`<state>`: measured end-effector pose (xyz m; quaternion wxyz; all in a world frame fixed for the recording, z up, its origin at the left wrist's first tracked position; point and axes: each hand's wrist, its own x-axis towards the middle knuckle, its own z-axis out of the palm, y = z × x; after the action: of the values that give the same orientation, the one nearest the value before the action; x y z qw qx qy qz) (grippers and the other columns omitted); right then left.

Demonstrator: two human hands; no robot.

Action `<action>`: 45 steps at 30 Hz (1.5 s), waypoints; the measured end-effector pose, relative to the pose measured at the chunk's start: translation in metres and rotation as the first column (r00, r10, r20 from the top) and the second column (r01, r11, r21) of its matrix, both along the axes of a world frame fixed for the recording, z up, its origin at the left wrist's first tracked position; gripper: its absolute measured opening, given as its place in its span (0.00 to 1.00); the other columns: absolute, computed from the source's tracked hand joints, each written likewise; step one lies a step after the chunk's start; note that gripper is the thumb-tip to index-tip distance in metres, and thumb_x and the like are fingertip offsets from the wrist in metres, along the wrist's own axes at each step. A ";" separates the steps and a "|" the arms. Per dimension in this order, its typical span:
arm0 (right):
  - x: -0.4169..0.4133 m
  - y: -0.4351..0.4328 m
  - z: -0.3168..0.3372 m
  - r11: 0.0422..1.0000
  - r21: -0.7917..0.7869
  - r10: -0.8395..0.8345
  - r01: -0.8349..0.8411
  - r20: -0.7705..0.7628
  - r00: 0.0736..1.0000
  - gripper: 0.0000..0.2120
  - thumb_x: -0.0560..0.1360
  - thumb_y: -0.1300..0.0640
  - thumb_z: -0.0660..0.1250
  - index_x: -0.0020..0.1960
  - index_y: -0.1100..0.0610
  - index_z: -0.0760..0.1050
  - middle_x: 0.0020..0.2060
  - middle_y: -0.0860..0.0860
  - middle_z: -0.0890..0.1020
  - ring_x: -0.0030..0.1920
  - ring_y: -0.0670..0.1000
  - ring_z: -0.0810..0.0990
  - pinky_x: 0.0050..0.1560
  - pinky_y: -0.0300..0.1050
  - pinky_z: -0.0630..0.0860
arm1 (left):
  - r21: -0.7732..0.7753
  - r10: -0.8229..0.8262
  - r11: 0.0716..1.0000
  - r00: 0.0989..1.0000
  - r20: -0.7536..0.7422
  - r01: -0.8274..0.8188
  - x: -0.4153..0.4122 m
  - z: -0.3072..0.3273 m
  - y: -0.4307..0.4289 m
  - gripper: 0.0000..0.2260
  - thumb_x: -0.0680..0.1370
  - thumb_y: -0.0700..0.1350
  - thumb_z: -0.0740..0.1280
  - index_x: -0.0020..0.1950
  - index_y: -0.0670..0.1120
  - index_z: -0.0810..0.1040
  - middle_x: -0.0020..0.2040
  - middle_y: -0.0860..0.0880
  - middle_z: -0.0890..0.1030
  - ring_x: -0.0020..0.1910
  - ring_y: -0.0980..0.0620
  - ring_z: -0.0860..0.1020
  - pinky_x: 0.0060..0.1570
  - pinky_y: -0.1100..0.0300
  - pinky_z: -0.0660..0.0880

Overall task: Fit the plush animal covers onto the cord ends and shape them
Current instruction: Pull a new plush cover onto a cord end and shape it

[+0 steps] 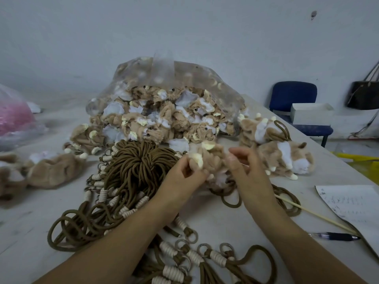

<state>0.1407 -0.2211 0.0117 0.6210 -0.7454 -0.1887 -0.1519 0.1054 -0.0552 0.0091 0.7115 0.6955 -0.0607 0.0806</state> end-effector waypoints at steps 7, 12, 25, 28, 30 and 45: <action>0.001 0.004 -0.002 0.978 -0.209 0.039 -0.022 0.079 0.996 0.07 0.77 0.57 0.65 0.45 0.46 0.72 0.42 0.48 0.77 0.40 0.42 0.75 0.39 0.33 0.72 | 0.221 0.051 0.973 0.996 0.075 -0.067 0.001 -0.003 -0.003 0.12 0.72 0.59 0.63 0.43 0.51 0.78 0.36 0.55 0.79 0.38 0.57 0.77 0.41 0.59 0.75; -0.003 0.006 -0.001 0.995 0.075 0.068 -0.064 -0.060 0.996 0.07 0.80 0.51 0.61 0.45 0.44 0.74 0.41 0.52 0.82 0.44 0.58 0.79 0.43 0.54 0.78 | 0.047 0.054 0.997 0.998 0.024 -0.055 0.002 -0.005 0.000 0.09 0.74 0.53 0.63 0.48 0.56 0.82 0.45 0.51 0.84 0.47 0.49 0.81 0.50 0.53 0.77; -0.010 0.010 -0.001 0.986 -0.081 0.141 -0.146 -0.065 0.988 0.06 0.77 0.57 0.66 0.43 0.49 0.72 0.44 0.43 0.81 0.41 0.51 0.80 0.40 0.51 0.77 | -0.327 -0.132 0.941 0.983 -0.130 0.083 0.003 0.003 0.001 0.12 0.75 0.48 0.68 0.49 0.39 0.80 0.45 0.45 0.83 0.45 0.51 0.82 0.43 0.61 0.79; -0.010 0.011 -0.002 0.987 -0.076 0.138 -0.143 -0.070 0.988 0.06 0.76 0.59 0.66 0.43 0.56 0.69 0.51 0.36 0.79 0.46 0.52 0.80 0.42 0.50 0.77 | -0.446 -0.136 0.894 0.979 -0.155 0.053 0.003 0.005 0.002 0.06 0.78 0.40 0.65 0.41 0.43 0.78 0.43 0.44 0.83 0.42 0.50 0.82 0.41 0.60 0.80; -0.008 0.009 -0.002 0.990 -0.056 0.126 -0.131 -0.088 0.988 0.07 0.76 0.60 0.66 0.44 0.60 0.68 0.53 0.37 0.79 0.47 0.58 0.79 0.42 0.55 0.77 | -0.499 -0.129 0.865 0.983 -0.129 0.048 0.004 0.005 0.002 0.05 0.75 0.38 0.66 0.39 0.45 0.75 0.41 0.45 0.81 0.40 0.51 0.82 0.40 0.60 0.79; -0.004 0.010 -0.003 0.980 -0.183 0.054 -0.078 -0.131 0.990 0.13 0.76 0.48 0.66 0.42 0.57 0.68 0.36 0.53 0.74 0.34 0.45 0.70 0.31 0.34 0.65 | 0.076 0.093 0.993 0.996 0.010 -0.093 0.000 0.000 -0.004 0.07 0.77 0.44 0.70 0.41 0.54 0.82 0.38 0.56 0.81 0.39 0.58 0.78 0.40 0.65 0.75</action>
<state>0.1371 -0.2110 0.0082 0.5633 -0.8020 -0.1875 -0.0657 0.1054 -0.0592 0.0090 0.6795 0.7240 -0.0336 0.1137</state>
